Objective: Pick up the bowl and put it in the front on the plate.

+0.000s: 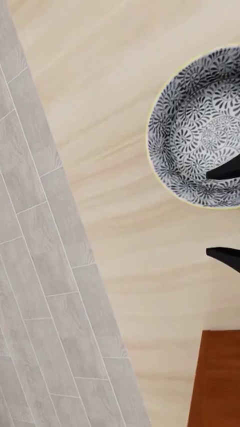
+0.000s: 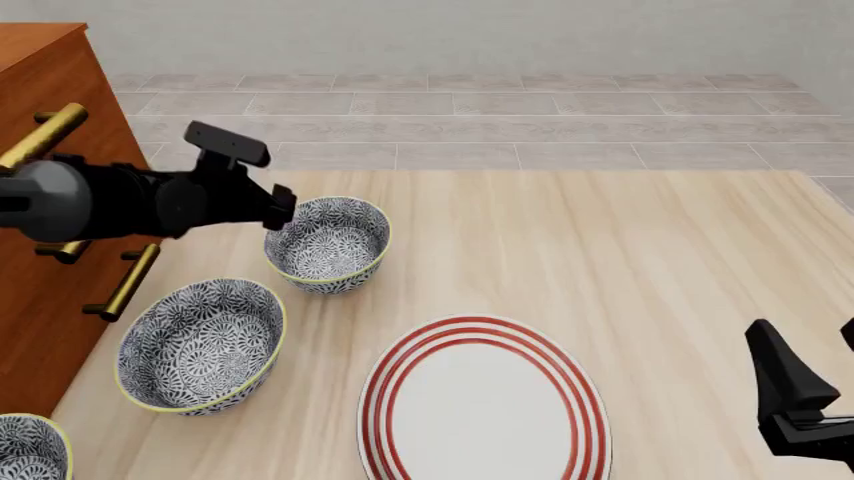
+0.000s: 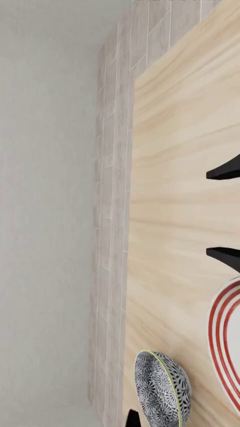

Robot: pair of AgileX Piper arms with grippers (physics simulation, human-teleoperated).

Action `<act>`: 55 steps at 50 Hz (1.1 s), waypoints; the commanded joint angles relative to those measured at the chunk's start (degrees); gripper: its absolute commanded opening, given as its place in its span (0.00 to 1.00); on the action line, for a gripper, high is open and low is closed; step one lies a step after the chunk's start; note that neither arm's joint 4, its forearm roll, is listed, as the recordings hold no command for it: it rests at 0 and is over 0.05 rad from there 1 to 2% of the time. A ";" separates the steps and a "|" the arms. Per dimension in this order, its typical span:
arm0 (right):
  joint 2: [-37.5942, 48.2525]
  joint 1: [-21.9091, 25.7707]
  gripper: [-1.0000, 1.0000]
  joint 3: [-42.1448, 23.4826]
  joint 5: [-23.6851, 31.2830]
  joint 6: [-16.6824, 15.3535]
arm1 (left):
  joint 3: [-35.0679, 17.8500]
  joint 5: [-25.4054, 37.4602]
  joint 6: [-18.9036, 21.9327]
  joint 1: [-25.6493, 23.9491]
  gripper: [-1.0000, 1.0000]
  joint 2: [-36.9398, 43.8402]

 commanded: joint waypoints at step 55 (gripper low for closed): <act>1.68 -0.25 1.00 0.02 -1.34 -0.10 | 0.99 -6.94 1.30 -1.74 1.00 11.53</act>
